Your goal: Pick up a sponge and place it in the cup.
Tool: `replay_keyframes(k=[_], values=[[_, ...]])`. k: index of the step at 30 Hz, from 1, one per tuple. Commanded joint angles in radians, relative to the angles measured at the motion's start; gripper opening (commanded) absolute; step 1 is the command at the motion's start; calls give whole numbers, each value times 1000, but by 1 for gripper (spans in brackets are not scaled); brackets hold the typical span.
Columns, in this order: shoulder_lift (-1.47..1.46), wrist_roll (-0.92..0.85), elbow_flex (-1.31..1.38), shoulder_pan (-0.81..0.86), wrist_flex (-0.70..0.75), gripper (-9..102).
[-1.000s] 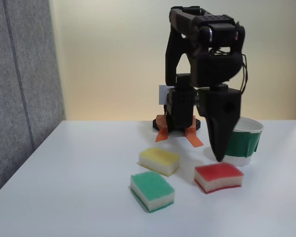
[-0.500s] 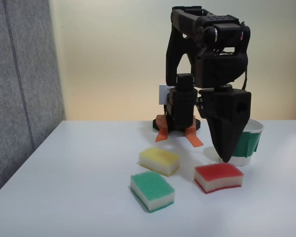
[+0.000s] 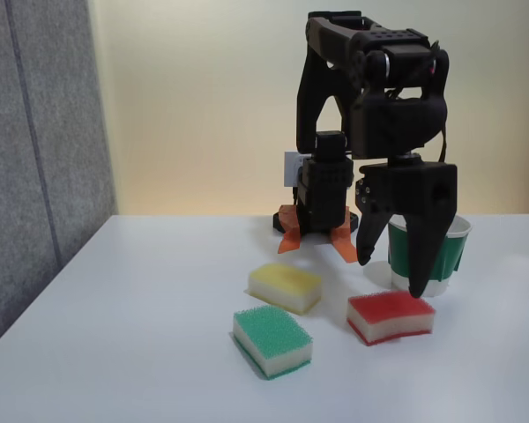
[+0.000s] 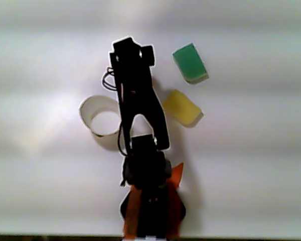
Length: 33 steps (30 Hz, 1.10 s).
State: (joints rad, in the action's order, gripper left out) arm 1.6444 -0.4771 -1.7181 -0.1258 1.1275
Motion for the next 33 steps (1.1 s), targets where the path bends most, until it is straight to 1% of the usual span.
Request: replay_keyframes(k=[1, 7, 21, 25, 27, 32, 33], values=[[-2, -9, 0, -14, -25, 41], [-52, 8, -29, -12, -98, 43], [-54, 95, -236, 2, -267, 41], [-58, 101, -272, 8, -287, 34], [-60, 100, -282, 14, -288, 26], [-58, 94, -282, 23, -273, 0], [-58, 101, -279, 25, -270, 0]])
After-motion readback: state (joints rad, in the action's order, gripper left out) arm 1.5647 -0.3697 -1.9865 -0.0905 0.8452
